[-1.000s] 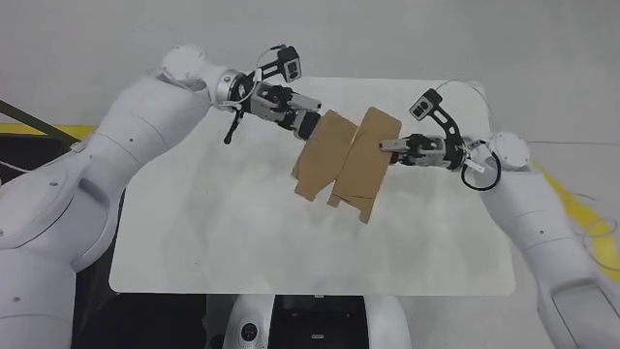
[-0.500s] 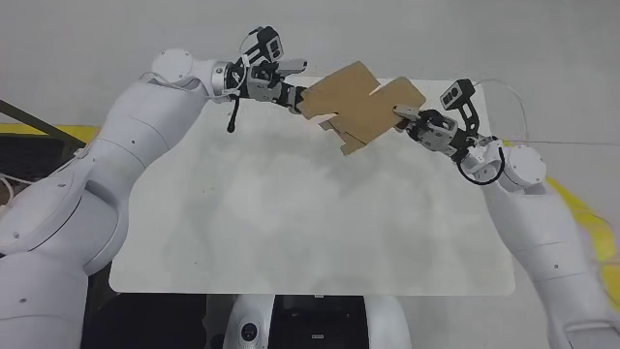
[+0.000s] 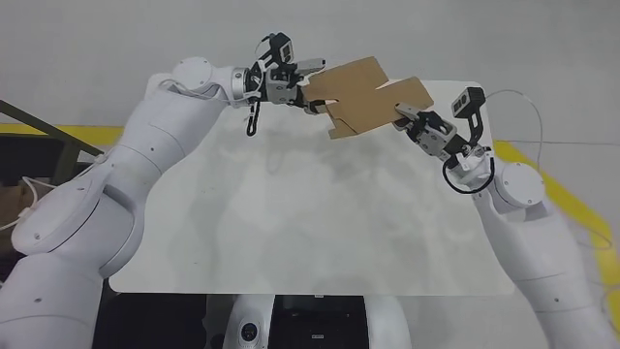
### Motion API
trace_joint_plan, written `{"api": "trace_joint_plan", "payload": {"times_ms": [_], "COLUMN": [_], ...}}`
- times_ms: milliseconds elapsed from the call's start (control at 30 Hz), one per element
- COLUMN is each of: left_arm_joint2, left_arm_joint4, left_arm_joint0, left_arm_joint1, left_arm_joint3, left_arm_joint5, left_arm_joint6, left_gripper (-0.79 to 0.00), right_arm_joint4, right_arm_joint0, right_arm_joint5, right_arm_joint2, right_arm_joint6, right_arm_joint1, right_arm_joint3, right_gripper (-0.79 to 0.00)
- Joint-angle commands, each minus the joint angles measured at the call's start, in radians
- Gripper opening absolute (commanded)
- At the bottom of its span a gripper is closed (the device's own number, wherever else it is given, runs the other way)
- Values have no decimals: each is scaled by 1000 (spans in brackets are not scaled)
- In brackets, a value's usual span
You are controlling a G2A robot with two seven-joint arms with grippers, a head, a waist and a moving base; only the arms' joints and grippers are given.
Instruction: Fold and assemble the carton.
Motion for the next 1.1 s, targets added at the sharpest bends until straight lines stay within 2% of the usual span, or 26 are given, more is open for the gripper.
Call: {"api": "trace_joint_plan", "payload": {"times_ms": [0, 33, 67, 133, 200, 300, 500, 800, 833, 867, 900, 1067], "left_arm_joint2": [-4, -6, -8, -11, -15, -20, -37, -65, -69, -73, -77, -103], "left_arm_joint4": [15, 23, 31, 48, 67, 88, 122, 140, 140, 141, 143, 150], "left_arm_joint0": [1, 1, 1, 2, 2, 2, 1, 1, 1, 1, 0, -13], "left_arm_joint1": [-7, -11, -15, -23, -31, -42, -63, -91, -94, -97, -100, -107], "left_arm_joint3": [10, 14, 19, 26, 33, 45, 72, 117, 122, 126, 131, 166], "left_arm_joint5": [11, 15, 17, 22, 23, 27, 32, 61, 62, 63, 63, 58], "left_arm_joint6": [7, 12, 19, 27, 34, 42, 52, 34, 31, 27, 23, -10], "left_gripper": [0, 0, -111, -397, -526, -631, -770, -785, -785, -785, -785, -785], "right_arm_joint4": [-5, -6, -8, -10, -12, -18, -27, -42, -43, -43, -44, -25], "right_arm_joint0": [-5, -7, -10, -14, -17, -20, -24, -25, -26, -26, -27, -34], "right_arm_joint5": [0, -1, -4, -8, -9, -9, -6, -3, -3, -2, -3, -38], "right_arm_joint2": [1, 3, 4, 5, 7, 10, 15, 18, 19, 19, 20, 50], "right_arm_joint6": [-9, -15, -21, -24, -28, -35, -39, -46, -46, -46, -45, -16], "right_arm_joint1": [-1, -2, -3, -5, -6, -8, -12, -19, -19, -20, -21, -20], "right_arm_joint3": [-5, -6, -7, -9, -9, -10, -13, -13, -14, -15, -15, 2], "right_gripper": [-785, -785, -785, -785, -785, -785, -785, -785, -594, -256, 0, 0]}}
